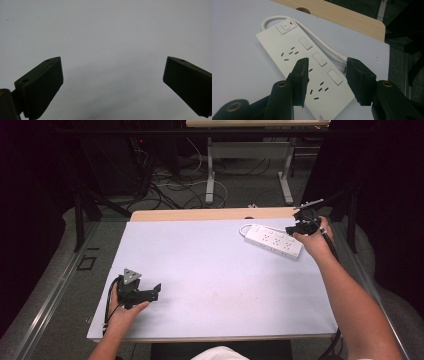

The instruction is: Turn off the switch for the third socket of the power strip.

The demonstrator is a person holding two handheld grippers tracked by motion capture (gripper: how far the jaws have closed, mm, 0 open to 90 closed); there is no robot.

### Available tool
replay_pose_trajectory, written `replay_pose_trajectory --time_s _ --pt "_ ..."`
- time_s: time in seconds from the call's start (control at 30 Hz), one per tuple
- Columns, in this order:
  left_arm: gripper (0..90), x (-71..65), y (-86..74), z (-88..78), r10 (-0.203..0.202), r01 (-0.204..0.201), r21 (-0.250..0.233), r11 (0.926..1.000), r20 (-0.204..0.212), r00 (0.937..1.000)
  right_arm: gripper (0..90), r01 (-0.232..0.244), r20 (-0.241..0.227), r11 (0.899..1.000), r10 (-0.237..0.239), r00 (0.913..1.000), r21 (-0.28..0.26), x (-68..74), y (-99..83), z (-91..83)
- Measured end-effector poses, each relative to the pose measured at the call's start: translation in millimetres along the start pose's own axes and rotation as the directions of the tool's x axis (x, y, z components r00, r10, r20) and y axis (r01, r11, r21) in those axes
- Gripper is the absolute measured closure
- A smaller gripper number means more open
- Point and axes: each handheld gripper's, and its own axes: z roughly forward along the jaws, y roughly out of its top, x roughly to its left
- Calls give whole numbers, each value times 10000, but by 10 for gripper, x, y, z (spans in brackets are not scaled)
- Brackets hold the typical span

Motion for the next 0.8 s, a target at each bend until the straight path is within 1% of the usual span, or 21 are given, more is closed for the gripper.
replay_pose_trajectory --time_s 0.03,0.07,0.1,0.13,0.2,0.23,0.33,0.5,0.57,0.6,0.63,0.8 --pt "26 1 0 -2 6 -6 -2 10000 -12 10000 537 0 0 10000 0 10000 0 0 0 0" --pt "26 -4 -1 5 -91 90 -76 9999 -19 10000 542 -17 37 10000 17 10000 29 -10 3 11" --pt "26 -4 -2 6 -99 99 -67 9999 -11 10000 548 51 94 10000 -51 9999 56 -27 6 16" --pt "26 -6 -4 8 -119 119 -67 9999 2 9999 555 -74 95 9999 73 9999 73 -28 8 29" --pt "26 -4 -4 9 -46 46 -21 10000 11 10000 566 -141 112 9999 140 9998 94 -49 14 44" --pt "26 -12 -4 13 -120 120 -64 9999 2 9999 568 -207 120 9997 206 9997 102 -58 15 51" --pt "26 -13 -4 14 -104 104 -58 9999 2 9999 583 -354 174 9992 351 9992 167 -90 13 75" --pt "26 -13 -4 13 -87 87 -18 10000 6 10000 598 -409 254 9983 399 9989 418 -150 3 119" --pt "26 -13 -3 14 -43 43 -23 10000 -13 10000 601 -555 204 9972 545 9983 492 -180 -4 144" --pt "26 -14 -4 14 -37 37 -14 10000 -12 10000 603 -746 191 9957 737 9971 557 -203 -8 161" --pt "26 -14 -4 16 -42 42 -10 10000 -5 10000 606 -818 229 9951 807 9965 554 -211 -9 170" --pt "28 -11 -5 20 -84 84 1 10000 -7 10000 631 -971 247 9931 957 9951 661 -242 -14 210"
